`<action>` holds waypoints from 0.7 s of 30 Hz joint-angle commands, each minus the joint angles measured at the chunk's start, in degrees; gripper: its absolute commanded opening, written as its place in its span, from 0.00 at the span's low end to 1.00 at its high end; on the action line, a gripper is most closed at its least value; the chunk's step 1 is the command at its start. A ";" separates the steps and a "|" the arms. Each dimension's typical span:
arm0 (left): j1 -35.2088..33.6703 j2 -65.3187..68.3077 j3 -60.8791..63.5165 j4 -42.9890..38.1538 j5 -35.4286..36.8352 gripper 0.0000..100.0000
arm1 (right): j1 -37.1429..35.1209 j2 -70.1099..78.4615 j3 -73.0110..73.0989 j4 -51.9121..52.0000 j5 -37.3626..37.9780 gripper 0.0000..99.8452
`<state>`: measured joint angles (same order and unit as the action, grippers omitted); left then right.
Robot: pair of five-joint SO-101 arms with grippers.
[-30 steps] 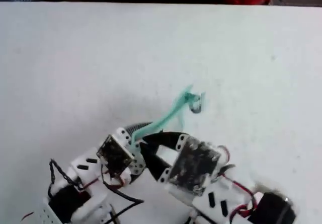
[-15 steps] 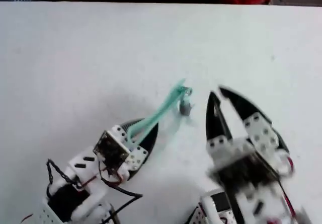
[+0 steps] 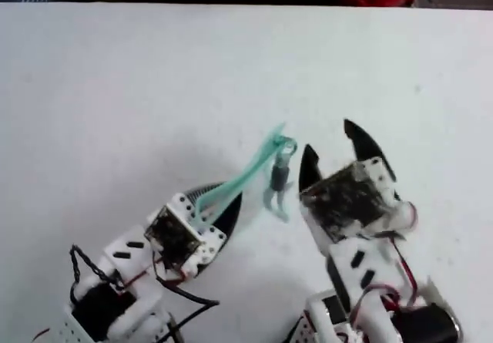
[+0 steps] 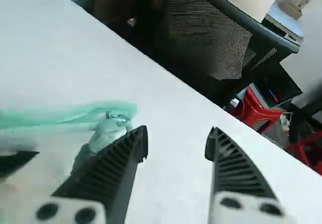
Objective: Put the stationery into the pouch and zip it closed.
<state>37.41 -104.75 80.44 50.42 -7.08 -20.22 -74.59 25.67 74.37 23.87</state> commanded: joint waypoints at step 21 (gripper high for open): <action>-0.57 0.13 2.46 -2.29 -1.14 0.02 | -12.26 41.45 -42.64 24.31 -32.62 0.25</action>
<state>37.41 -104.92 81.05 50.33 -7.08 -32.18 -33.63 -17.58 98.55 -7.96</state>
